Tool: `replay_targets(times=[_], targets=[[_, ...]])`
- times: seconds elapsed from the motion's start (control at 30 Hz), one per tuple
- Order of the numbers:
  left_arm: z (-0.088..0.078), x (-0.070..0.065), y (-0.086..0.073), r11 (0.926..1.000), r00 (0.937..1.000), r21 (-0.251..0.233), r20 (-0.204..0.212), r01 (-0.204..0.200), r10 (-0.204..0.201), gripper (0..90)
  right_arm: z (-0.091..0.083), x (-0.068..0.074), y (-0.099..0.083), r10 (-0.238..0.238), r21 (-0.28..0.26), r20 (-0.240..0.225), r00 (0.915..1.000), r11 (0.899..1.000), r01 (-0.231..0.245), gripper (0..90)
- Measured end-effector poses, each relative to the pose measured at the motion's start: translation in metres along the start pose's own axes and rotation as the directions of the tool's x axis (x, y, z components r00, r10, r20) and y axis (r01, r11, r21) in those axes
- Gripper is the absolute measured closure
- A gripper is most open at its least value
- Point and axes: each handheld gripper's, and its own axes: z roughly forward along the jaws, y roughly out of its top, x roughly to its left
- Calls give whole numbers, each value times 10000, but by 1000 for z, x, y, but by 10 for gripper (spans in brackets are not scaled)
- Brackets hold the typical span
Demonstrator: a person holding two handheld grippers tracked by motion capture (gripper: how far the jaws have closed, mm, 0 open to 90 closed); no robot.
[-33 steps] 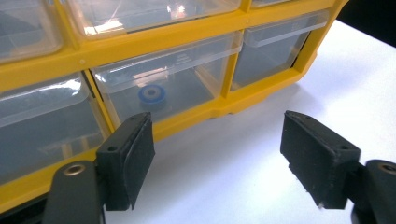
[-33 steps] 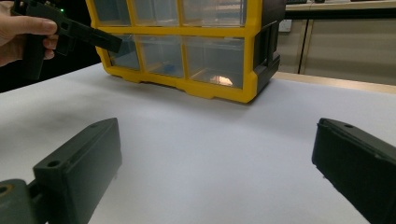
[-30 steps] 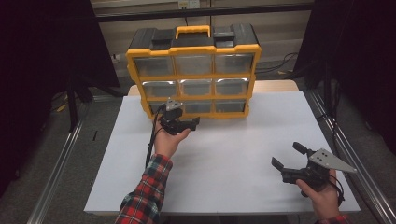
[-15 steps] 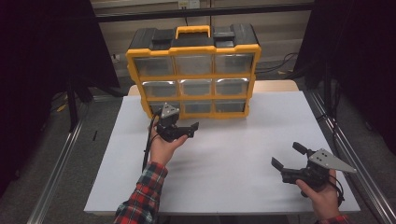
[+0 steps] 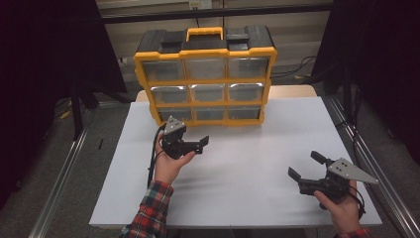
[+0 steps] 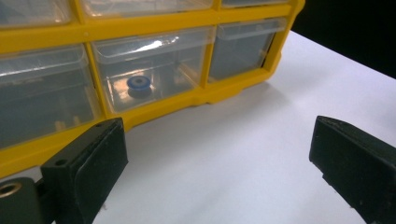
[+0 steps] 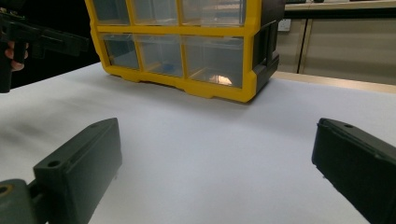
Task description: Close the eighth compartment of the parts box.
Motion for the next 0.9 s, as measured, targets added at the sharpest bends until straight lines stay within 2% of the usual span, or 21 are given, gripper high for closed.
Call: replay_targets(times=[0.03,0.17,0.27,0.43,0.63,0.67,0.73,0.77,0.83,0.9], targets=[[-2,0,-1,9999,10000,-170,-31,9,-10,38,0,0,0,-9,0,0,10000,10000,9,9],[-6,1,-4,10000,10000,-77,30,62,-62,38,0,0,0,-16,-7,-7,10000,10000,16,9],[-10,2,-6,9997,9998,-220,192,46,-42,38,0,1,0,11,6,-24,10000,10000,-11,9],[-16,2,-8,9997,10000,-240,78,46,-44,37,0,0,0,-7,1,-10,10000,10000,7,9],[-23,5,-12,9987,9995,-505,321,89,-73,30,0,0,0,10,-14,5,10000,10000,-10,9],[-25,5,-13,9985,9997,-532,230,140,-128,31,0,0,0,-3,-11,-6,10000,10000,3,9],[-26,6,-15,9980,9994,-602,321,182,-163,30,0,0,0,-10,27,-16,10000,10000,10,9],[-28,7,-16,9983,9998,-575,209,78,-66,30,0,0,0,-23,11,-38,10000,10000,23,9],[-30,8,-17,9972,9993,-725,348,170,-145,31,0,0,0,-16,22,-44,10000,10000,16,9],[-33,8,-18,9977,9997,-665,213,161,-147,31,0,1,0,10,15,-31,10000,10000,-10,9]])
